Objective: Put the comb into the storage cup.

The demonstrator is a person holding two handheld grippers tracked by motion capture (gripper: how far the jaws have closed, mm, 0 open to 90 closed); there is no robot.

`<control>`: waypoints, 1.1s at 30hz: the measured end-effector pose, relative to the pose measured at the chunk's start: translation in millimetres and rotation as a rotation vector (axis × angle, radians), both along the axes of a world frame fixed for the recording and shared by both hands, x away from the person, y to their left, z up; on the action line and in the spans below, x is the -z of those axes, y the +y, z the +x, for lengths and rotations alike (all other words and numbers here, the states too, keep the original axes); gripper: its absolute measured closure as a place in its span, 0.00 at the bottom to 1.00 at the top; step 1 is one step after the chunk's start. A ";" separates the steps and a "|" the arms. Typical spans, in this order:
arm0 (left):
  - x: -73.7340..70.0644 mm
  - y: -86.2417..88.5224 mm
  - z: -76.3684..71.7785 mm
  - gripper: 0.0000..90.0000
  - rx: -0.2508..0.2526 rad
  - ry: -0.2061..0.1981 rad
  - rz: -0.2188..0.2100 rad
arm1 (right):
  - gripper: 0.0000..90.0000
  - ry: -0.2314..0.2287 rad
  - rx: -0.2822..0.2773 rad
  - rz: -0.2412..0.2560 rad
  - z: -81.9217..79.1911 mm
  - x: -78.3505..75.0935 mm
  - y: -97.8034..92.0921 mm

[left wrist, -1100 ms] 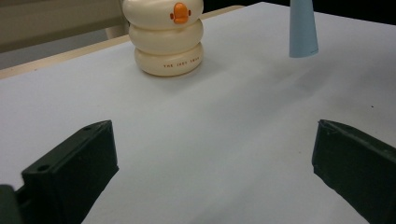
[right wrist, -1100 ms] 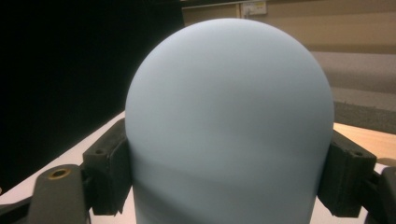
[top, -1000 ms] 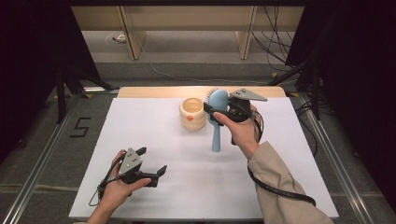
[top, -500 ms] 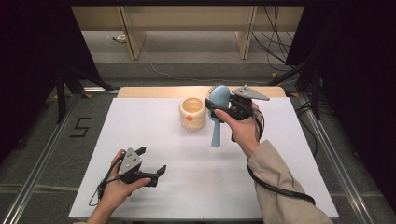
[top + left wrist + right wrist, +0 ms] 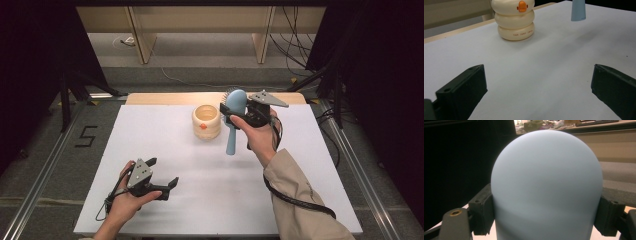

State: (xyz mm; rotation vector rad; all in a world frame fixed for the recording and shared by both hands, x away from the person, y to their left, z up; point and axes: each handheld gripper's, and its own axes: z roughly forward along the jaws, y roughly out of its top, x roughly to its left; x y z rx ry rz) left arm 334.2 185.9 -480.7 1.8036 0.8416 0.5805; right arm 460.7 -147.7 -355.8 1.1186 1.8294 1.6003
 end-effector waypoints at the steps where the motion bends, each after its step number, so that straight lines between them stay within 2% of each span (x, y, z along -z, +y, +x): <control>1: 0.0 -0.1 0.0 0.00 0.000 0.000 0.000 | 0.23 0.000 0.000 0.001 0.2 0.0 -0.1; 33: -0.7 -1.8 -0.1 0.00 0.004 -0.002 -0.002 | 0.23 -0.034 0.016 0.017 5.5 -3.5 -0.1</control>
